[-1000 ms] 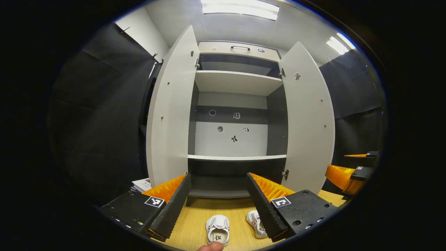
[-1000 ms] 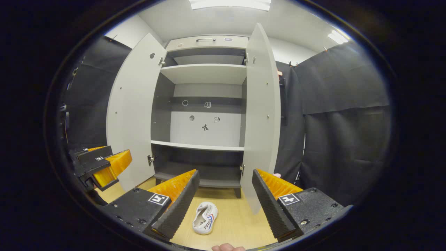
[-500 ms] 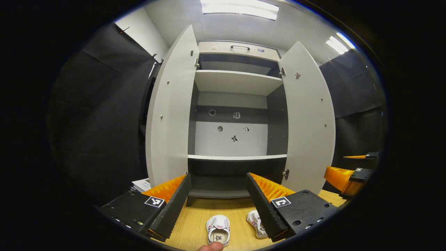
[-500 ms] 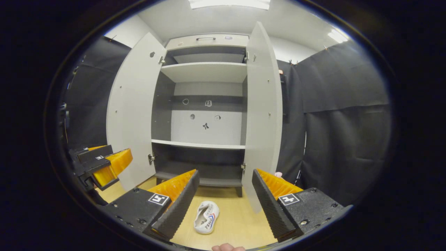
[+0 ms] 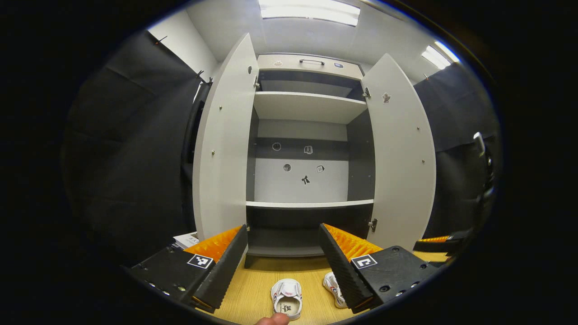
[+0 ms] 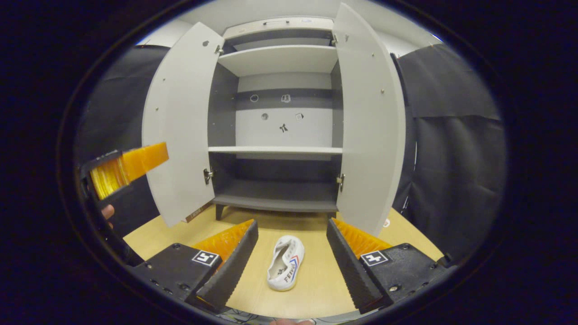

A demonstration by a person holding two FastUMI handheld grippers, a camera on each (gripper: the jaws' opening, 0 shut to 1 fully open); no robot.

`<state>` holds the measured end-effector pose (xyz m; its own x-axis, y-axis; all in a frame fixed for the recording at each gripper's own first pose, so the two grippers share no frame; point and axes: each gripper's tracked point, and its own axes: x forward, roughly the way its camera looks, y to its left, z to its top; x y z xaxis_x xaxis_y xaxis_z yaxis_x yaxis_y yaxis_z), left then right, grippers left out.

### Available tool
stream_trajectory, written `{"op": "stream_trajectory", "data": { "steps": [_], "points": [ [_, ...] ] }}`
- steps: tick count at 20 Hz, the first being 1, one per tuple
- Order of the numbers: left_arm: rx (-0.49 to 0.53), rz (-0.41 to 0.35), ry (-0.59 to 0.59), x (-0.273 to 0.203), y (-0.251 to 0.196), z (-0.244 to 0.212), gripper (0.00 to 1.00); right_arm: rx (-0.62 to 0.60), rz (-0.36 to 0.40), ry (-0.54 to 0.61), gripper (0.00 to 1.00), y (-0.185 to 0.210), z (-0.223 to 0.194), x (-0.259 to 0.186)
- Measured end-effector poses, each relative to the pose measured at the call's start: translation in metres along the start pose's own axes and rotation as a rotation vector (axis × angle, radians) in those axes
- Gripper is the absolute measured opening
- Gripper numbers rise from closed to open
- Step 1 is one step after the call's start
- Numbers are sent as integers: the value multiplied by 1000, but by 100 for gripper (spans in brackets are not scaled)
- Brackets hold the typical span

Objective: Grab one shoe with the right hand and put it into the shoe cabinet, grab the other shoe with the left hand and put it into the shoe cabinet; then close the right door with the right hand and the left door with the left hand.

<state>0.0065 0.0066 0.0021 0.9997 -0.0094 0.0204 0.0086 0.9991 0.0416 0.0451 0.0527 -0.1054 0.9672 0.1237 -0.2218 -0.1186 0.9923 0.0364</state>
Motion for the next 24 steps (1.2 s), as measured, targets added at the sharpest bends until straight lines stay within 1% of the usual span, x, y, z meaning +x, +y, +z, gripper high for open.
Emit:
{"op": "stream_trajectory", "data": {
  "steps": [4,6,7,8,12,14,15,16,17,18,19,20,21,22,23,24],
  "points": [
    [9,5,10,-1,8,-4,95,1,51,127,98,19,-55,32],
    [12,10,22,0,13,-9,95,-4,63,184,97,26,-80,47],
    [12,12,28,0,16,-11,95,-3,77,215,94,33,-93,54],
    [14,15,33,1,19,-13,95,2,90,244,96,37,-104,60],
    [20,29,55,5,33,-23,95,26,124,332,93,49,-136,85],
    [15,38,70,8,40,-30,95,21,117,361,84,49,-148,101],
    [11,43,78,9,43,-33,95,15,105,381,73,47,-155,108],
    [6,49,87,10,46,-36,95,18,102,401,79,46,-162,115],
    [0,54,94,11,49,-40,95,25,92,416,77,45,-168,123],
    [-5,59,100,13,52,-41,95,28,83,427,68,44,-171,129],
    [-9,67,104,14,56,-43,95,26,77,433,69,44,-175,137],
    [-12,74,107,14,60,-45,95,24,74,438,65,45,-177,143],
    [-13,79,111,14,62,-46,95,18,70,442,50,47,-180,151],
    [-14,80,120,14,63,-49,95,11,59,446,49,47,-184,158],
    [-12,81,129,13,64,-51,95,-3,47,442,53,47,-185,163],
    [-6,86,130,12,66,-52,95,-26,30,427,51,44,-183,169]
  ]
}}
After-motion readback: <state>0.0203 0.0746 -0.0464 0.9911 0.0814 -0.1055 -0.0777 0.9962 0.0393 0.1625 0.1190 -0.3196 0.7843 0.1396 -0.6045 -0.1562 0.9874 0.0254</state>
